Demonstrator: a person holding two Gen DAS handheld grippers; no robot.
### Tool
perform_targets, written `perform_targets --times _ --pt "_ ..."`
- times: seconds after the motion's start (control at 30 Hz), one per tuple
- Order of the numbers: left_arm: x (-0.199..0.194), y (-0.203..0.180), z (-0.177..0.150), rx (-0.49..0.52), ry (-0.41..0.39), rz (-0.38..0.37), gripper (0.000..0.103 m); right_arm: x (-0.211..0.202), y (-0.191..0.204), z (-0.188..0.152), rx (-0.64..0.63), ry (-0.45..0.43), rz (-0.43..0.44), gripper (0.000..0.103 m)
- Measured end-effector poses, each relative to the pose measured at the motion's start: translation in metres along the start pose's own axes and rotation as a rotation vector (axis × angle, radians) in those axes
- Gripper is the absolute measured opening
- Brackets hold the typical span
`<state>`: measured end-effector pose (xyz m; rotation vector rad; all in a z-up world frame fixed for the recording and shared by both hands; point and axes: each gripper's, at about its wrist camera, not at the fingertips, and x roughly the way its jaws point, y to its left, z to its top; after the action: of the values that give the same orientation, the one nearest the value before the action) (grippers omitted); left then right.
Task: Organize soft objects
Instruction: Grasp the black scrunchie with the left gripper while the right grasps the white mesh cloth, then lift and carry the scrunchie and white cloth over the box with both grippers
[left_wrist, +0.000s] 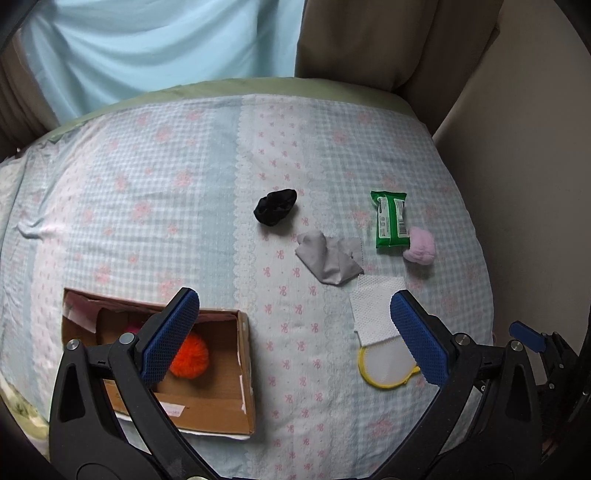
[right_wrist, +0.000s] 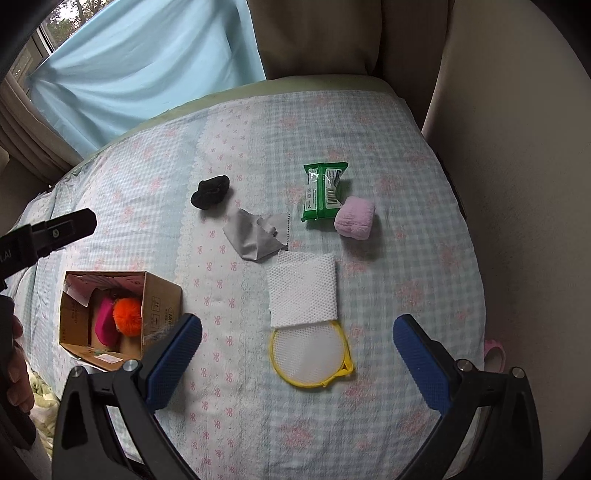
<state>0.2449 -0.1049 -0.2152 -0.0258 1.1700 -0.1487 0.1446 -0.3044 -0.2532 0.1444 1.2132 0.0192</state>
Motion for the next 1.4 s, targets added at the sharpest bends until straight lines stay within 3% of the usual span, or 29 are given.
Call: perform_targets --times 0.27,0.5,0.77,0.93,1.03,1.2,1.27,1.33,1.4 --pt "0.090 0.009 0.052 0.021 0.079 0.016 0.103 0.071 -0.010 0.016 0.050 0.087 -0.011 0.103" --pt "0.184 0.024 0.086 0.040 0.164 0.031 0.103 0.132 -0.013 0.017 0.063 0.112 -0.037 0.103" --pt "0.269 0.040 0.093 0.029 0.255 0.032 0.101 0.189 -0.012 -0.001 0.049 0.109 -0.074 0.103" --pt "0.300 0.045 0.090 0.023 0.294 0.025 0.087 0.209 -0.012 -0.008 0.043 0.115 -0.093 0.102" --pt "0.311 0.046 0.089 0.029 0.307 0.024 0.077 0.217 -0.011 -0.009 0.035 0.124 -0.090 0.084" --pt "0.318 0.048 0.091 0.037 0.291 0.030 0.070 0.221 -0.004 -0.008 0.001 0.123 -0.108 0.060" --pt "0.318 0.047 0.096 0.041 0.282 0.029 0.059 0.220 -0.003 -0.008 -0.007 0.117 -0.119 0.049" --pt "0.316 0.047 0.100 0.050 0.271 0.023 0.037 0.219 -0.003 -0.008 -0.008 0.113 -0.122 0.040" --pt "0.315 0.045 0.108 0.057 0.264 0.018 0.024 0.218 -0.002 -0.008 -0.005 0.110 -0.124 0.031"
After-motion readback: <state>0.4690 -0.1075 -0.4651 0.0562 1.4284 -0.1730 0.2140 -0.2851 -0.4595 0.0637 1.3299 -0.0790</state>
